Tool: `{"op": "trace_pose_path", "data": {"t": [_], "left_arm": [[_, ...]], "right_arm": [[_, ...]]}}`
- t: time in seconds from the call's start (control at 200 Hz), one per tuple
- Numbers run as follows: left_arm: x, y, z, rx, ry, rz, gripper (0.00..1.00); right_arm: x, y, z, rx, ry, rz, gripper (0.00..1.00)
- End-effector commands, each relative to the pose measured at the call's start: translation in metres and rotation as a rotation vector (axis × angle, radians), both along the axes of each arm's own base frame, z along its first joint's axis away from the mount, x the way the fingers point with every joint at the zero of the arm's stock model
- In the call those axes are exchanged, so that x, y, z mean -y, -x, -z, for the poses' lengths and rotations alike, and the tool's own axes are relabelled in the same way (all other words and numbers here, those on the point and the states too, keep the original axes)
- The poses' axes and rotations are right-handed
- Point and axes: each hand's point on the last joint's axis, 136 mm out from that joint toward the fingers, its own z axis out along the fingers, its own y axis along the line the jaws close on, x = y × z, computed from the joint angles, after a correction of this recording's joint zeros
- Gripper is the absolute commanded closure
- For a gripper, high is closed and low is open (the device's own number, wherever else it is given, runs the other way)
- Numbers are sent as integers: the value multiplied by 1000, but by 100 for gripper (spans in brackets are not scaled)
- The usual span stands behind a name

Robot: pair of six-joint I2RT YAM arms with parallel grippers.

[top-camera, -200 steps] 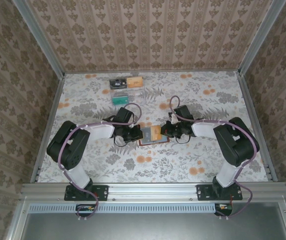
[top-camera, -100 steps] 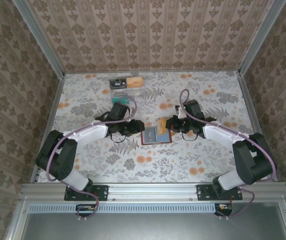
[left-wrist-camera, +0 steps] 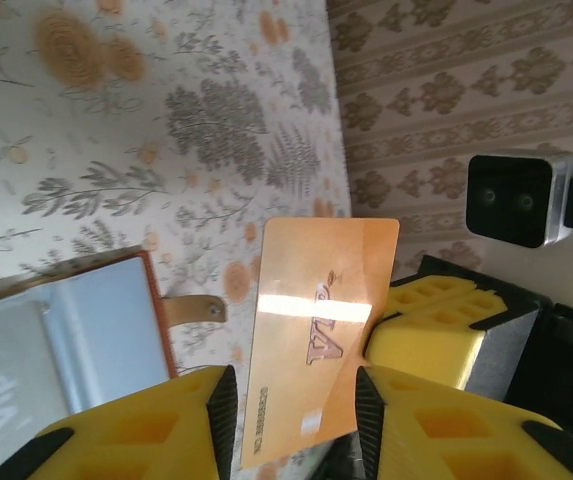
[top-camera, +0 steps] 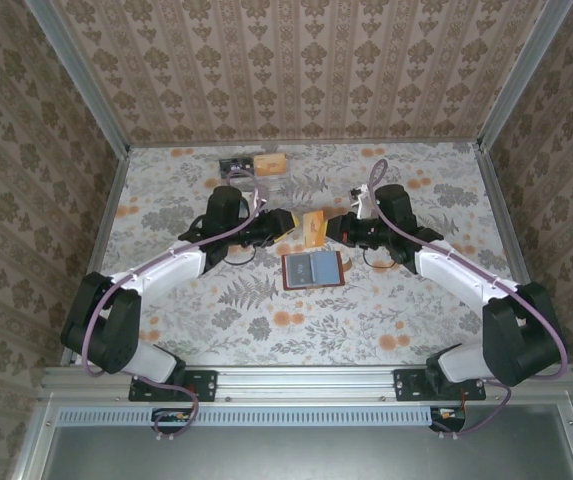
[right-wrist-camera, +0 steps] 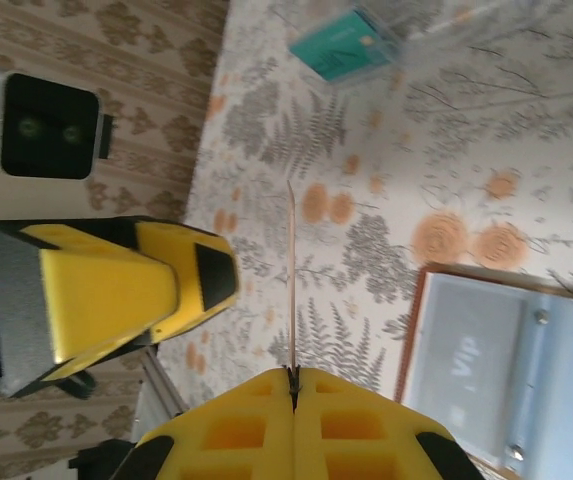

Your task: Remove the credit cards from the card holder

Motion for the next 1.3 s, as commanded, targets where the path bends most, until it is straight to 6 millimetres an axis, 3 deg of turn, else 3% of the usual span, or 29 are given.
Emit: {"op": "trace_pose_path", "data": {"t": [0.0, 0.365, 0.64, 0.72, 0.775, 0.84, 0.895, 0.975, 1.04, 1.105, 1.21, 1.295], "left_arm": [[3, 1, -13, -1, 73, 18, 63], [7, 5, -22, 5, 131, 40, 70], [7, 8, -35, 39, 168, 47, 82], [8, 10, -41, 55, 174, 52, 90], [8, 11, -43, 62, 174, 54, 96], [6, 12, -45, 71, 163, 53, 99], [4, 12, -45, 81, 147, 52, 100], [0, 13, -46, 99, 108, 46, 100], [-4, 14, -45, 122, 47, 52, 100], [-12, 15, -43, 152, -39, 58, 100], [-27, 14, -40, 220, -201, 54, 100], [-45, 9, -37, 290, -354, 36, 100]], "right_arm": [[-8, 1, -33, 57, -100, -35, 100], [-14, 1, -34, 40, -179, -43, 100], [-15, 2, -31, 32, -185, -48, 100], [-15, 3, -31, 32, -184, -52, 100], [-14, 3, -30, 28, -177, -50, 87], [-13, 2, -28, 26, -165, -45, 80], [-11, 2, -25, 21, -149, -32, 61], [-7, 2, -24, 28, -126, -13, 52], [-2, 1, -24, 31, -102, 13, 27], [4, 1, -24, 37, -76, 42, 13], [11, 2, -25, 40, -30, 65, 0], [16, 3, -27, 51, -4, 84, 0]]}}
